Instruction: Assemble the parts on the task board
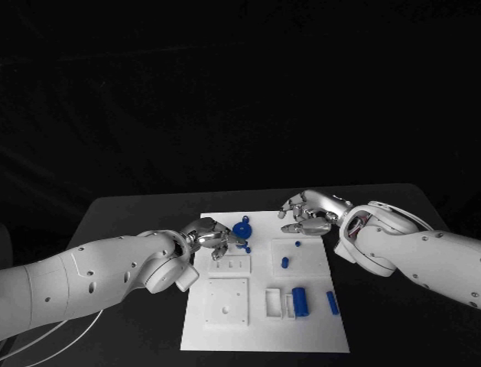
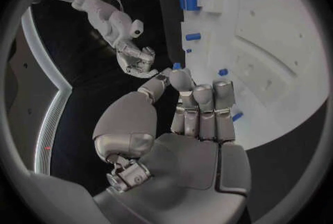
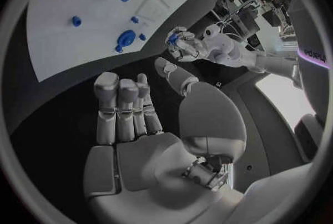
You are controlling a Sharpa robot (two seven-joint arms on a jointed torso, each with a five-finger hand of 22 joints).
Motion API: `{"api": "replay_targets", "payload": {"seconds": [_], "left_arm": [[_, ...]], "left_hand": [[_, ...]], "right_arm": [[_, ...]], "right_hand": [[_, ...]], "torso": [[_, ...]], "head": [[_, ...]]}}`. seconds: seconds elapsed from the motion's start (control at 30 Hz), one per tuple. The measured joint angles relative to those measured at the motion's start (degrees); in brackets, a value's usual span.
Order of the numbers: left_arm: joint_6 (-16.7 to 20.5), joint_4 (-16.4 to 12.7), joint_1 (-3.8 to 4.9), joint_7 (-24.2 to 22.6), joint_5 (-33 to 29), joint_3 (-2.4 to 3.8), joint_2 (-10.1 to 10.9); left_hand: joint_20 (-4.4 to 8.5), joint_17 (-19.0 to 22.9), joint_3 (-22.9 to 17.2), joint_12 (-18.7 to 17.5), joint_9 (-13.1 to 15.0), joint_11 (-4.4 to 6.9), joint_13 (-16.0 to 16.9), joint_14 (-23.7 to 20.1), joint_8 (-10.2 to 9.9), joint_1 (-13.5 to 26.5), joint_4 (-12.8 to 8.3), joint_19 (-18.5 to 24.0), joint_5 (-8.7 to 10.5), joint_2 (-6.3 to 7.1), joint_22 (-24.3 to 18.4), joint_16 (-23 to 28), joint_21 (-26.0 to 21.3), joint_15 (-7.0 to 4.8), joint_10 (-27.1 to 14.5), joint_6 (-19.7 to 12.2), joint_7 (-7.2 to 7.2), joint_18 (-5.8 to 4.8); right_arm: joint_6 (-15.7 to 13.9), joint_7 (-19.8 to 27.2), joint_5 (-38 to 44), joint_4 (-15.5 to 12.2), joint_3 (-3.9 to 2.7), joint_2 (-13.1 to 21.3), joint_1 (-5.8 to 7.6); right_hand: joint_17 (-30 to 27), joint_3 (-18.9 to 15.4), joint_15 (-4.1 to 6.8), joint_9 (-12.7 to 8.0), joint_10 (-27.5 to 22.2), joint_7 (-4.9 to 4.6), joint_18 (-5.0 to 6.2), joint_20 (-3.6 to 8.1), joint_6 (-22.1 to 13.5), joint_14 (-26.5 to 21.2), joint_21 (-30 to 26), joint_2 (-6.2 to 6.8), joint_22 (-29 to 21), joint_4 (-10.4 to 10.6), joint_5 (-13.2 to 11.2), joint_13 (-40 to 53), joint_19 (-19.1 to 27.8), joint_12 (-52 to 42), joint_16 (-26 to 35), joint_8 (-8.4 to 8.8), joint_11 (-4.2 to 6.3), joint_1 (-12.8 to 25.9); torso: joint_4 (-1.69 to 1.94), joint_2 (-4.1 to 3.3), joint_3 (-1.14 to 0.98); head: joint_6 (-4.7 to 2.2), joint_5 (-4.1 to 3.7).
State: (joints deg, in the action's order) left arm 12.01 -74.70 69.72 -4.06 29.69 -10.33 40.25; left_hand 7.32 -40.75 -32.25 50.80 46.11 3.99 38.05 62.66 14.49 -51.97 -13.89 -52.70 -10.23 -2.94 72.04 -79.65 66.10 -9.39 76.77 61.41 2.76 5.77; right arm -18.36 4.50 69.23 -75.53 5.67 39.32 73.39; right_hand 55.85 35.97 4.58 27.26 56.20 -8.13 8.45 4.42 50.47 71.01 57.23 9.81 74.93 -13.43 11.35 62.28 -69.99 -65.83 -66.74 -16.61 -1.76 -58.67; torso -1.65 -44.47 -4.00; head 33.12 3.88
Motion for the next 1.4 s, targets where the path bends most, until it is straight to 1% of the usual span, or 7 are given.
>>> {"api": "replay_targets", "payload": {"seconds": [0.07, 0.2, 0.33, 0.5, 0.7, 1.07, 1.4], "left_arm": [[2.25, 0.11, 0.05, 2.28, 1.12, -0.16, -0.22], [5.68, 0.11, 0.08, 6.17, 3.31, -0.37, -0.63], [9.04, -0.27, 0.14, 10.71, 6.34, -0.84, -0.89], [12.22, -0.59, 0.23, 16.46, 11.79, -2.24, -1.36], [14.76, -0.47, 0.35, 21.36, 17.59, -3.49, -2.00], [16.96, 0.76, 0.29, 24.05, 21.62, -3.44, -3.91], [17.62, 1.31, 0.05, 24.57, 23.76, -3.44, -5.16]], "left_hand": [[0.20, 0.11, 0.00, 0.00, -0.01, 0.66, -0.08, 0.31, 0.00, -0.88, 0.00, -1.22, -2.39, 0.90, 0.09, -0.25, 0.53, 0.30, 0.66, 0.00, 0.00, 0.00], [0.62, 0.21, -0.12, 0.00, -0.41, 1.25, -0.22, 0.74, 0.12, -1.46, 0.12, -2.36, -3.58, 2.07, 0.09, -0.27, 0.89, 0.67, 1.91, 0.13, 0.12, -0.06], [0.87, 0.21, -0.29, 0.00, -0.54, 1.54, -0.22, 1.17, 0.34, -1.32, 0.29, -2.84, -5.69, 3.05, 0.08, -0.53, 0.96, 0.48, 2.79, 0.48, 0.34, -0.45], [1.27, -0.06, -0.29, 0.48, -0.61, 2.05, 0.11, 2.06, 0.76, -1.24, 0.29, -3.64, -9.48, 3.87, 0.29, -1.15, 1.75, 0.18, 3.71, 1.04, 0.40, -0.49], [1.40, -0.63, -0.29, 1.69, -0.47, 2.52, 0.83, 2.57, 1.92, -1.02, 0.28, -4.16, -12.37, 5.16, 0.63, -2.28, 2.25, -0.13, 4.39, 1.36, 0.30, -0.50], [1.78, -1.34, -0.28, 3.69, 0.24, 2.71, 1.86, 2.99, 3.55, -0.94, 0.27, -4.98, -13.92, 5.98, 1.08, -3.77, 3.10, -0.34, 4.69, 1.65, 0.19, -0.84], [1.78, -1.48, -0.24, 4.30, 0.25, 2.93, 2.12, 3.19, 3.98, -0.94, 0.24, -4.98, -13.99, 5.97, 1.20, -4.00, 3.33, -0.52, 4.88, 1.68, 0.17, -0.05]], "right_arm": [[-0.33, 0.00, -0.99, 1.52, -0.75, -0.10, 0.11], [-0.82, 0.02, -2.64, 4.42, -2.24, -0.23, 0.38], [-1.36, 0.06, -4.04, 7.43, -2.84, -0.23, 0.93], [-1.81, 0.10, -5.48, 10.72, -3.32, -0.39, 1.62], [-2.12, 0.12, -6.69, 13.39, -3.50, -0.96, 1.94], [-2.14, 0.14, -7.50, 14.02, -3.52, -1.67, 2.00], [-2.11, 0.14, -7.76, 13.72, -3.52, -1.80, 2.01]], "right_hand": [[0.00, -0.07, -0.01, 0.00, 0.00, -0.04, 0.00, 0.00, -0.05, 0.00, 0.00, -0.01, 0.00, 0.25, 0.42, -0.02, 0.00, 0.00, 0.00, 0.00, 0.00, -0.01], [0.00, 0.09, -0.01, 0.00, 0.00, -0.06, 0.00, 0.00, -0.08, -0.01, -0.22, -0.01, 0.00, 0.41, 1.08, -0.11, 0.00, 0.00, 0.00, 0.00, 0.00, -0.01], [0.02, 0.02, -0.01, 0.00, 0.00, -0.07, 0.00, -0.01, -0.09, -0.01, -0.22, 0.22, 0.00, 0.48, 1.52, -0.18, 0.00, 0.00, 0.00, 0.00, 0.00, 0.22], [0.06, -0.07, -0.03, 0.01, -0.19, -0.03, 0.00, -0.01, -0.24, -0.03, -0.22, 0.22, -0.01, 0.57, 2.03, -0.24, 0.00, 0.00, 0.00, 0.20, -0.19, 0.22], [0.06, 0.09, -0.10, 0.06, -0.20, -0.10, 0.00, -0.02, -0.33, -0.09, -0.23, 0.22, -0.01, 0.72, 2.64, -0.34, 0.00, -0.23, 0.00, 0.20, -0.20, 0.22], [0.10, -0.07, -0.11, 0.15, -0.20, -0.06, 0.00, -0.02, -0.49, -0.11, -0.23, 0.28, -0.02, 0.87, 3.52, -0.49, -0.01, -0.24, 0.00, 0.42, -0.19, 0.28], [0.15, -0.23, -0.12, 0.26, -0.19, -0.06, 0.00, -0.03, -0.50, -0.11, -0.23, 0.45, -0.02, 1.03, 4.41, -0.63, -0.01, -0.24, 0.00, 0.42, -0.19, 0.44]], "torso": [[-0.01, 0.01, -0.04], [0.00, 0.00, -0.07], [0.01, 0.00, -0.08], [-0.02, 0.05, -0.10], [-0.03, 0.15, -0.14], [-0.06, 0.32, -0.31], [-0.12, 0.25, -0.31]], "head": [[0.07, 0.08], [0.20, 0.14], [0.44, 0.20], [0.79, 0.31], [1.15, 0.41], [1.76, 0.69], [2.18, 0.72]]}}
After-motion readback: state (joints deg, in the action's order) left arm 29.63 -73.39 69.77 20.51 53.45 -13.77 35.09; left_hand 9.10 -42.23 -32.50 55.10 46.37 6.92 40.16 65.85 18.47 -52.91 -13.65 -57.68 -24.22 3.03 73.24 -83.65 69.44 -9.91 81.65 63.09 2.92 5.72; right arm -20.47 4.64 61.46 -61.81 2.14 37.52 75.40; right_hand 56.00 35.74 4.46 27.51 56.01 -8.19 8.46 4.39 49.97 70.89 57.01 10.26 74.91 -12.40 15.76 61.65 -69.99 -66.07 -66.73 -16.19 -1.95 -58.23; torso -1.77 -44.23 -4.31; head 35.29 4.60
